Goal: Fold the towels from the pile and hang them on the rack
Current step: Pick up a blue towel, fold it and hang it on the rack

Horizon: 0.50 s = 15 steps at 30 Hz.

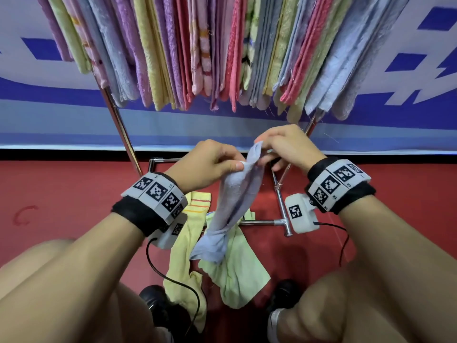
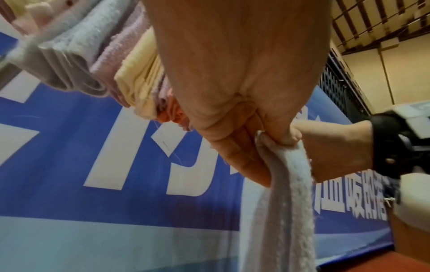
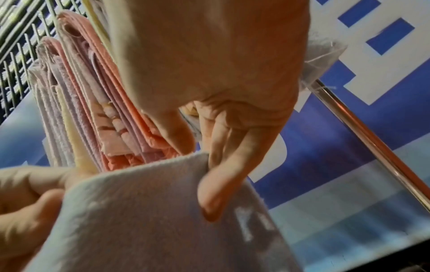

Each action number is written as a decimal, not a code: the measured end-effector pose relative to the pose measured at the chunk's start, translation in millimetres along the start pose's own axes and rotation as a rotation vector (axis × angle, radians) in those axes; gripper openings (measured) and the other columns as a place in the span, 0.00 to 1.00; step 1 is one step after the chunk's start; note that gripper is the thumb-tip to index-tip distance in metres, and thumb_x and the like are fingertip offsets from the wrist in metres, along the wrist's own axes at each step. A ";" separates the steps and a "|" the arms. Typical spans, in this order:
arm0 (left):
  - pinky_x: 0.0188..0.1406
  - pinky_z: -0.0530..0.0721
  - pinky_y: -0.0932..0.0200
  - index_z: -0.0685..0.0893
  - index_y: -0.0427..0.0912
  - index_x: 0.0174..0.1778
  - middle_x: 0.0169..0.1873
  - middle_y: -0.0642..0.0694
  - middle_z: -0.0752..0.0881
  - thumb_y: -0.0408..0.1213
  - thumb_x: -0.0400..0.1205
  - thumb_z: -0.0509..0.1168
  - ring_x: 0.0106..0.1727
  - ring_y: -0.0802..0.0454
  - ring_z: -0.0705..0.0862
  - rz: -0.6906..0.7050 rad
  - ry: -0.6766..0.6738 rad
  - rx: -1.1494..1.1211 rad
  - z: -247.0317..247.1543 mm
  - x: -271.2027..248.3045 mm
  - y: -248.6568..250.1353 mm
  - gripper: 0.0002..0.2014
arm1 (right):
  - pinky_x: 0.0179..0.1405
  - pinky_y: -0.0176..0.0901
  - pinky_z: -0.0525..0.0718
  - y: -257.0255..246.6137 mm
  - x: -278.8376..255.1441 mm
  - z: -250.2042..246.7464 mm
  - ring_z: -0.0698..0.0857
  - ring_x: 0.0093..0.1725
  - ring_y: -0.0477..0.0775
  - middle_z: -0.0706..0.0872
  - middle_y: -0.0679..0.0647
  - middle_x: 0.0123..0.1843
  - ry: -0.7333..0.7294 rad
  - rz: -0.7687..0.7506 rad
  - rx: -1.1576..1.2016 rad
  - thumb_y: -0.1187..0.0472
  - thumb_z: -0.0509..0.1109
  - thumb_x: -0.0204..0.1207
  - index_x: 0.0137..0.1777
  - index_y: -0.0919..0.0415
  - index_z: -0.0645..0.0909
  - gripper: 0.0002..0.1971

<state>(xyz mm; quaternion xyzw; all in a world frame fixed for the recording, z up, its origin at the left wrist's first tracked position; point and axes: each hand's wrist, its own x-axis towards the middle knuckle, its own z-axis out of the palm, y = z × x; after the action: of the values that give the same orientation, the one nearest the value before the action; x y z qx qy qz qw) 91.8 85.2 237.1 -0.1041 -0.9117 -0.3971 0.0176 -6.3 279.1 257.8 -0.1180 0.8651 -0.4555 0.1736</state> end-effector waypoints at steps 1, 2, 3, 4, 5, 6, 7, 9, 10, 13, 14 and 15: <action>0.45 0.78 0.65 0.92 0.44 0.51 0.38 0.56 0.90 0.37 0.84 0.71 0.40 0.66 0.84 0.008 -0.013 0.024 4.6 -0.2 2.9 0.05 | 0.30 0.48 0.90 -2.4 -2.9 4.8 0.95 0.43 0.61 0.93 0.61 0.45 -0.046 0.060 0.131 0.65 0.67 0.77 0.49 0.65 0.90 0.10; 0.42 0.76 0.67 0.92 0.44 0.52 0.37 0.56 0.89 0.37 0.84 0.70 0.38 0.64 0.83 0.021 -0.013 0.057 7.8 0.2 4.8 0.06 | 0.32 0.52 0.93 -4.0 -4.8 10.1 0.94 0.44 0.61 0.91 0.61 0.44 -0.057 0.081 0.196 0.61 0.70 0.77 0.49 0.67 0.89 0.10; 0.40 0.74 0.68 0.91 0.43 0.53 0.35 0.56 0.88 0.37 0.84 0.70 0.38 0.61 0.81 0.038 -0.009 0.095 9.7 0.6 5.9 0.06 | 0.33 0.53 0.94 -3.0 -4.1 16.2 0.93 0.43 0.58 0.89 0.58 0.41 -0.037 0.069 0.182 0.56 0.74 0.77 0.46 0.66 0.88 0.11; 0.38 0.71 0.71 0.91 0.43 0.53 0.33 0.57 0.86 0.37 0.85 0.69 0.37 0.60 0.79 0.052 -0.009 0.138 10.4 0.9 6.4 0.06 | 0.33 0.46 0.93 -0.6 -3.2 22.0 0.92 0.39 0.54 0.88 0.54 0.38 0.007 0.033 0.095 0.52 0.78 0.75 0.44 0.64 0.88 0.13; 0.37 0.70 0.73 0.90 0.43 0.54 0.32 0.59 0.83 0.37 0.86 0.68 0.37 0.60 0.77 0.068 -0.014 0.187 9.8 0.9 6.9 0.07 | 0.30 0.35 0.89 2.8 -1.7 26.8 0.89 0.36 0.50 0.87 0.50 0.36 0.065 -0.011 -0.043 0.53 0.81 0.72 0.43 0.62 0.88 0.12; 0.38 0.72 0.71 0.88 0.44 0.55 0.32 0.60 0.82 0.39 0.86 0.66 0.38 0.59 0.77 0.078 -0.015 0.244 9.1 1.1 5.7 0.07 | 0.26 0.26 0.83 3.9 -1.5 30.6 0.87 0.35 0.46 0.86 0.48 0.36 0.108 -0.046 -0.148 0.57 0.82 0.71 0.45 0.59 0.88 0.08; 0.42 0.77 0.63 0.87 0.46 0.55 0.35 0.58 0.84 0.41 0.87 0.65 0.41 0.55 0.81 0.084 -0.005 0.308 8.0 1.3 3.5 0.07 | 0.24 0.24 0.79 4.8 -0.3 32.2 0.85 0.34 0.44 0.85 0.47 0.38 0.117 -0.074 -0.194 0.62 0.81 0.71 0.47 0.57 0.87 0.07; 0.46 0.83 0.48 0.85 0.51 0.54 0.43 0.52 0.89 0.46 0.87 0.63 0.49 0.45 0.86 0.067 0.053 0.398 3.6 1.6 -3.9 0.07 | 0.29 0.33 0.84 6.5 3.3 30.8 0.83 0.33 0.43 0.86 0.49 0.40 0.052 -0.116 -0.157 0.69 0.77 0.73 0.54 0.56 0.85 0.13; 0.46 0.84 0.45 0.85 0.52 0.53 0.46 0.52 0.88 0.48 0.86 0.62 0.50 0.44 0.86 0.065 0.087 0.401 0.6 2.2 -8.4 0.08 | 0.30 0.35 0.83 5.3 3.5 28.3 0.82 0.31 0.43 0.87 0.51 0.39 -0.002 -0.137 -0.139 0.70 0.75 0.74 0.61 0.56 0.82 0.17; 0.53 0.83 0.47 0.87 0.49 0.49 0.59 0.53 0.83 0.47 0.84 0.65 0.57 0.50 0.84 0.122 0.126 0.279 -3.6 4.6 -15.6 0.09 | 0.31 0.32 0.77 -1.0 0.9 22.3 0.81 0.30 0.42 0.92 0.56 0.44 -0.160 -0.181 -0.149 0.71 0.72 0.78 0.76 0.56 0.73 0.27; 0.58 0.82 0.50 0.88 0.47 0.48 0.65 0.52 0.81 0.44 0.84 0.67 0.62 0.52 0.83 0.146 0.107 0.230 -3.2 5.7 -16.7 0.07 | 0.30 0.30 0.76 -3.2 -0.8 20.5 0.80 0.29 0.41 0.92 0.57 0.44 -0.204 -0.186 -0.139 0.73 0.71 0.78 0.76 0.56 0.72 0.28; 0.63 0.79 0.54 0.89 0.44 0.49 0.69 0.50 0.80 0.41 0.84 0.68 0.66 0.53 0.81 0.159 0.075 0.194 -3.4 6.4 -16.9 0.06 | 0.28 0.28 0.74 -3.9 -1.8 18.3 0.79 0.26 0.39 0.91 0.55 0.40 -0.252 -0.188 -0.123 0.75 0.70 0.78 0.75 0.57 0.73 0.27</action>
<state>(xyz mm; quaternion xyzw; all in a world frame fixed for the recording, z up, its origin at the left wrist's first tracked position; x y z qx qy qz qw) 82.0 72.6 228.1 -0.1591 -0.9333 -0.3081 0.0929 3.1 263.9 251.8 -0.2650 0.8479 -0.3977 0.2296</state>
